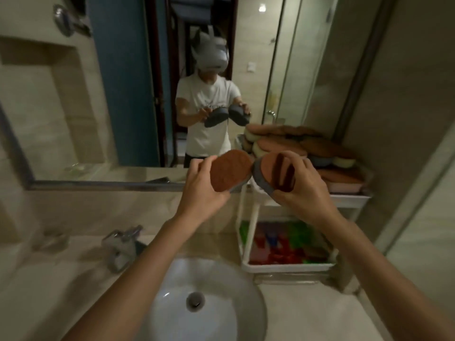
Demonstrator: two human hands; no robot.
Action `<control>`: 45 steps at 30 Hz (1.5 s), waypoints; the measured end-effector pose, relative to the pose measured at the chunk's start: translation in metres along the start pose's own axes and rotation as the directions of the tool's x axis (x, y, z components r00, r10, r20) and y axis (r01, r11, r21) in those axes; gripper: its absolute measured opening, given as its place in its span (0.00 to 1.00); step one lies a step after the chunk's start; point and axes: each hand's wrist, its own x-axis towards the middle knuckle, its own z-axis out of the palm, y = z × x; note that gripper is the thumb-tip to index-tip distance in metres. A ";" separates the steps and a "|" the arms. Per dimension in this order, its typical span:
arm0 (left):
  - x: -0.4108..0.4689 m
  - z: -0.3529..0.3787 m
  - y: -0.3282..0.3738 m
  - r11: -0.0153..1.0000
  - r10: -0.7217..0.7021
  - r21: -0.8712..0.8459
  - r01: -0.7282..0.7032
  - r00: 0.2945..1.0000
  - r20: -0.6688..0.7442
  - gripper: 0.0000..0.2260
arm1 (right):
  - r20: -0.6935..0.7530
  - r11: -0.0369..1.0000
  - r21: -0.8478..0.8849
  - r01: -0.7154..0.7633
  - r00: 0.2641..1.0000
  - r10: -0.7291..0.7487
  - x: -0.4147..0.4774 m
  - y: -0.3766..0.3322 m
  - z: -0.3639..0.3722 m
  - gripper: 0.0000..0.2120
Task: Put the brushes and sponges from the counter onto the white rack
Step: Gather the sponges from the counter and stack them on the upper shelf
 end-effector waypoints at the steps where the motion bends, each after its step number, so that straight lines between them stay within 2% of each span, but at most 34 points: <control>1: 0.005 0.012 0.016 0.999 0.031 -0.013 -0.031 1.000 -0.005 0.32 | -0.019 1.000 0.013 -0.009 1.000 0.009 0.004 0.016 -0.014 0.36; 6: 0.031 0.070 0.083 0.994 0.112 -0.008 -0.111 0.994 0.013 0.33 | -0.067 0.997 0.083 -0.012 0.998 0.017 0.026 0.087 -0.061 0.34; 9: 0.048 0.092 0.107 0.984 0.150 0.092 -0.155 0.987 0.060 0.34 | -0.045 0.999 0.047 -0.013 0.999 0.015 0.041 0.120 -0.072 0.33; 12: 0.066 0.103 0.115 0.978 0.161 0.115 -0.176 0.979 0.127 0.33 | 0.006 1.000 0.000 -0.001 1.000 0.001 0.054 0.145 -0.077 0.35; 15: 0.077 0.108 0.114 0.988 0.123 0.068 -0.138 0.974 0.192 0.30 | 0.076 1.000 -0.018 0.020 0.997 -0.019 0.061 0.157 -0.077 0.35; 20: 0.088 0.109 0.111 0.994 0.014 -0.107 0.013 0.969 0.248 0.26 | 0.136 0.999 0.045 -0.011 0.991 0.005 0.067 0.166 -0.073 0.35; 24: 0.087 0.113 0.105 0.993 -0.018 -0.103 0.053 0.950 0.310 0.27 | 0.174 0.999 0.023 -0.035 0.984 0.031 0.067 0.170 -0.068 0.33; 32: 0.088 0.121 0.099 0.999 0.013 -0.044 0.000 0.952 0.307 0.26 | 0.216 0.991 -0.133 0.007 0.976 0.022 0.069 0.167 -0.072 0.33; 38: 0.086 0.125 0.094 0.999 0.022 -0.048 -0.009 0.960 0.281 0.24 | 0.259 0.995 -0.097 -0.028 0.964 0.052 0.068 0.170 -0.062 0.31; 41: 0.083 0.130 0.086 0.994 0.081 0.048 -0.096 0.963 0.256 0.20 | 0.274 0.995 -0.091 -0.039 0.960 0.062 0.068 0.175 -0.060 0.30; 45: 0.073 0.133 0.078 0.948 0.221 0.194 -0.252 0.961 0.167 0.23 | 0.289 0.983 -0.182 -0.008 0.956 0.061 0.066 0.183 -0.056 0.27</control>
